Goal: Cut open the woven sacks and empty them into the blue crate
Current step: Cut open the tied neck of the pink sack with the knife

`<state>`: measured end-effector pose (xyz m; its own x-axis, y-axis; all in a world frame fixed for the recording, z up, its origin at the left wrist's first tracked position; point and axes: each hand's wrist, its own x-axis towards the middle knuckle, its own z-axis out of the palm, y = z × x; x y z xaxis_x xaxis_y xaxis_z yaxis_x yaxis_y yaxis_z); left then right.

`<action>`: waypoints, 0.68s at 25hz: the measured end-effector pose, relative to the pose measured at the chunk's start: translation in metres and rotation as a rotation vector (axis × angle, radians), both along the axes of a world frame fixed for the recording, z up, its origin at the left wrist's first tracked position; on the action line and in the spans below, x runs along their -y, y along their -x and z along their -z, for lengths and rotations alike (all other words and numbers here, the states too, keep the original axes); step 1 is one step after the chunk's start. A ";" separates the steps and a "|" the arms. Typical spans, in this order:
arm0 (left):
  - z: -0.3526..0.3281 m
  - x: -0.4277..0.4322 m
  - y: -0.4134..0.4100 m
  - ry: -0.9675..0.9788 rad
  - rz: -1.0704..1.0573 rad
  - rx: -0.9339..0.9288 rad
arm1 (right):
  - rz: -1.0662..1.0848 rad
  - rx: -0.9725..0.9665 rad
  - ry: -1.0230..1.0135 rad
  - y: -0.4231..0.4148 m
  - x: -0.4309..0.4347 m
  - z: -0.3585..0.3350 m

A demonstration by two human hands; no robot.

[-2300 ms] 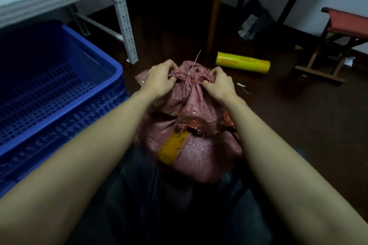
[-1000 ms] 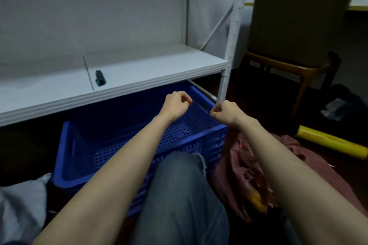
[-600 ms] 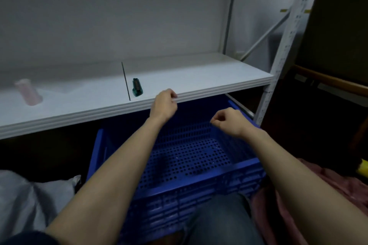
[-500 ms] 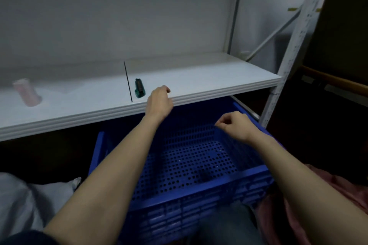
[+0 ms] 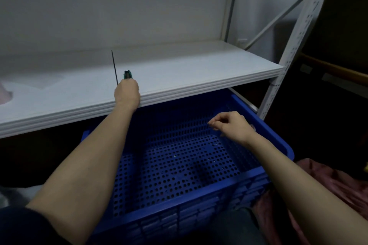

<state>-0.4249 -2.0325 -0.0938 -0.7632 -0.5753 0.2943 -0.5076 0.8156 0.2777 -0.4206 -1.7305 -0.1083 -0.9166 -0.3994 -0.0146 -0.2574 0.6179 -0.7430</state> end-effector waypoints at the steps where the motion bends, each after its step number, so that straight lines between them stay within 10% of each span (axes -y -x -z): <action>1: -0.003 -0.001 -0.004 0.009 -0.006 -0.002 | 0.007 0.005 0.012 -0.003 -0.002 -0.002; 5: -0.018 -0.012 -0.032 0.033 0.055 -0.082 | 0.019 0.030 0.060 -0.021 -0.012 -0.015; 10: -0.034 -0.073 -0.071 -0.511 -0.008 -0.502 | 0.007 0.069 0.110 -0.056 -0.017 -0.035; 17: -0.058 -0.252 -0.100 -0.754 0.523 -0.582 | 0.109 0.153 0.293 -0.104 -0.061 -0.082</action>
<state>-0.3245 -1.7806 -0.0362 -0.8243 -0.4039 0.3968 0.2241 0.4110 0.8837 -0.3161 -1.6691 -0.0263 -0.9501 -0.3071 -0.0544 -0.0735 0.3898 -0.9180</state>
